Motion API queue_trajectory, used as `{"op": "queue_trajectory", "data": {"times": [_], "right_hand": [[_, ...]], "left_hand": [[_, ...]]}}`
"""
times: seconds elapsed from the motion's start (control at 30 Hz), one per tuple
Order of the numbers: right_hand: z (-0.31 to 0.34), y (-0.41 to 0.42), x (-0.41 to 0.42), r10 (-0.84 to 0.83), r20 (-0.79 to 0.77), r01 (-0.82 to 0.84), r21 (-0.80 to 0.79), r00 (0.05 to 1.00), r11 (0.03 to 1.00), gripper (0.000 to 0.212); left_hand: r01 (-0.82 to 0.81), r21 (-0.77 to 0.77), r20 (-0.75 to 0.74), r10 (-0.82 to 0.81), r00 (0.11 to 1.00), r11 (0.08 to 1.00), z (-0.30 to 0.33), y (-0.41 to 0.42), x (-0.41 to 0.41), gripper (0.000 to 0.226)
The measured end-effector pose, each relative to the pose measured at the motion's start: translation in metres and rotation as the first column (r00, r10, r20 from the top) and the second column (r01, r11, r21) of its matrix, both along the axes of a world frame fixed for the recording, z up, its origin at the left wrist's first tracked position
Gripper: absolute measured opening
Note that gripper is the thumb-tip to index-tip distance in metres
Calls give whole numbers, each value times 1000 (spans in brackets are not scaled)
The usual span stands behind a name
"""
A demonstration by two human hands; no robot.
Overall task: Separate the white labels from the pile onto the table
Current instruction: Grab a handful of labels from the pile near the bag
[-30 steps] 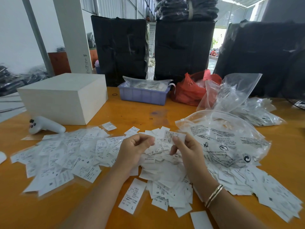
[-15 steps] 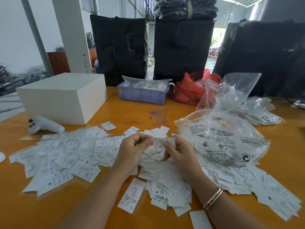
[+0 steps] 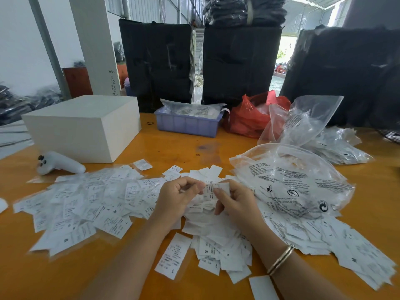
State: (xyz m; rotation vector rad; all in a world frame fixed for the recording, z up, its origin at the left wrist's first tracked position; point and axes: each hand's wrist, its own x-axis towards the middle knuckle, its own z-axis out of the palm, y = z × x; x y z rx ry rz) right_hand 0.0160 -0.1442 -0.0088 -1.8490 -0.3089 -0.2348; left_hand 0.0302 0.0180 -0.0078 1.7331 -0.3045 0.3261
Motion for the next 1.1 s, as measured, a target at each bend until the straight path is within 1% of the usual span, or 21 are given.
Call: {"op": "queue_trajectory", "data": {"times": [0.1,0.2,0.27,0.33,0.43,0.5,0.63,0.7,0.8,0.87,0.97,1.03,1.1], "right_hand": [[0,-1,1,54,-43,-50,106,998,993,13],[0,-2,2,104,-82,-87,184,991,979,17],[0,-2,1,136,-110,-114,189,985,975,17],[0,-1,1,153,-140,-131,157,978,979,15],[-2,-1,2,142,-178,-123,112,974,986,19],[-3,0,2,140,-177,-122,108,974,987,19],[-1,-3,1,161,-143,-126,230,977,965,12],[0,-3,1,173,-137,-135,249,975,959,11],[-1,-2,0,197,-155,-160,225,968,961,14],[-2,-1,0,195,-161,-172,146,968,974,17],[-2,2,-1,204,-134,-201,35,970,979,12],[-2,3,-1,204,-112,-205,9,972,979,11],[-1,3,-1,192,-108,-189,31,975,981,13]], "left_hand": [[-4,13,11,4,1000,1000,-1,1,1,22],[3,20,-2,-3,1000,1000,-3,0,2,18],[-5,19,-2,5,1000,1000,-3,0,2,22],[-6,14,-2,6,1000,1000,-3,0,2,23],[8,16,-8,-8,1000,1000,-3,-1,1,25],[5,31,-11,-4,1000,999,-3,-1,1,29],[-9,24,-38,10,999,1000,-4,0,3,30],[7,31,-38,-6,999,999,-5,-1,4,27],[25,13,-42,-25,999,1000,-5,-1,3,29],[32,2,-48,-32,998,999,-5,-1,2,32],[18,5,-51,-18,999,1000,-5,0,2,34],[-6,16,-43,6,999,1000,-5,0,3,36],[11,8,-53,-10,999,1000,-4,0,2,32]]}}
